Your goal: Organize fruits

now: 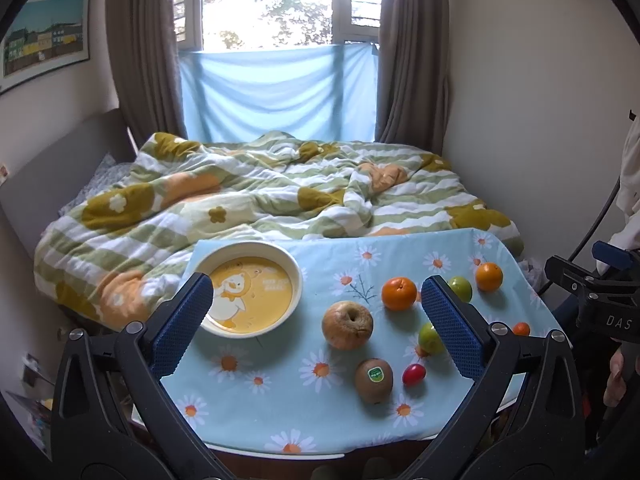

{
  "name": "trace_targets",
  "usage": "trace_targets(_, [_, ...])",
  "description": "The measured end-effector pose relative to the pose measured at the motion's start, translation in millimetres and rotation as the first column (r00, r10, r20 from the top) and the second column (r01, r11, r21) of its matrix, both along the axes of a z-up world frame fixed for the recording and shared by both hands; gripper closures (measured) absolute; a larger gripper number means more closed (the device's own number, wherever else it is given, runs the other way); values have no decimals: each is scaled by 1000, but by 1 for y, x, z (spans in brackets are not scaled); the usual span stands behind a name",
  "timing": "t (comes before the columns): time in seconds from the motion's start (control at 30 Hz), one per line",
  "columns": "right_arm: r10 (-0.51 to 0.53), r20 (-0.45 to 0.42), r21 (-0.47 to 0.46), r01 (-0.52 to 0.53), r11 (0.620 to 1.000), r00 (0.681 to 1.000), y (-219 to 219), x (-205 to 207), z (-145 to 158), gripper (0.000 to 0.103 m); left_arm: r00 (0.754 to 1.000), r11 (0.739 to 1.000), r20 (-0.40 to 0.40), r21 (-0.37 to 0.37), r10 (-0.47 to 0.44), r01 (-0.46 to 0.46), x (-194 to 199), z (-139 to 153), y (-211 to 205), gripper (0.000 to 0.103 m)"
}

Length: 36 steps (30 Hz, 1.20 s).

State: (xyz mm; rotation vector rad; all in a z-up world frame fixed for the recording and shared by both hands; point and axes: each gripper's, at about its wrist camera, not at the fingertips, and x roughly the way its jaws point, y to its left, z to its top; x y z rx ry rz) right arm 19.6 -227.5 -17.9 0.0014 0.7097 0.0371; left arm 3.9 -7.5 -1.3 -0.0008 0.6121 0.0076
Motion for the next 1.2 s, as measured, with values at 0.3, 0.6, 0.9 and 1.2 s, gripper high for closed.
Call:
trace_targets(0.3, [2,0,0,-2,1000,1000,0,-1,0,0,1000,1000,0,-2,0,0,0,1,1,0])
trace_targets(0.6, [2,1,2,-2,1000,1000,2,-5,0,0,1000,1000,2,0,0,0,-2,3,2,0])
trace_targets(0.9, [1,2,2,-1,1000,1000,1,-3,1,0,1000,1000,3,-1,0,0,-3,3,2,0])
trace_targets(1.2, [1,2,3,-1,1000,1000,1,-4,-1,0,1000,1000,4,0,0,0,-3,3,1,0])
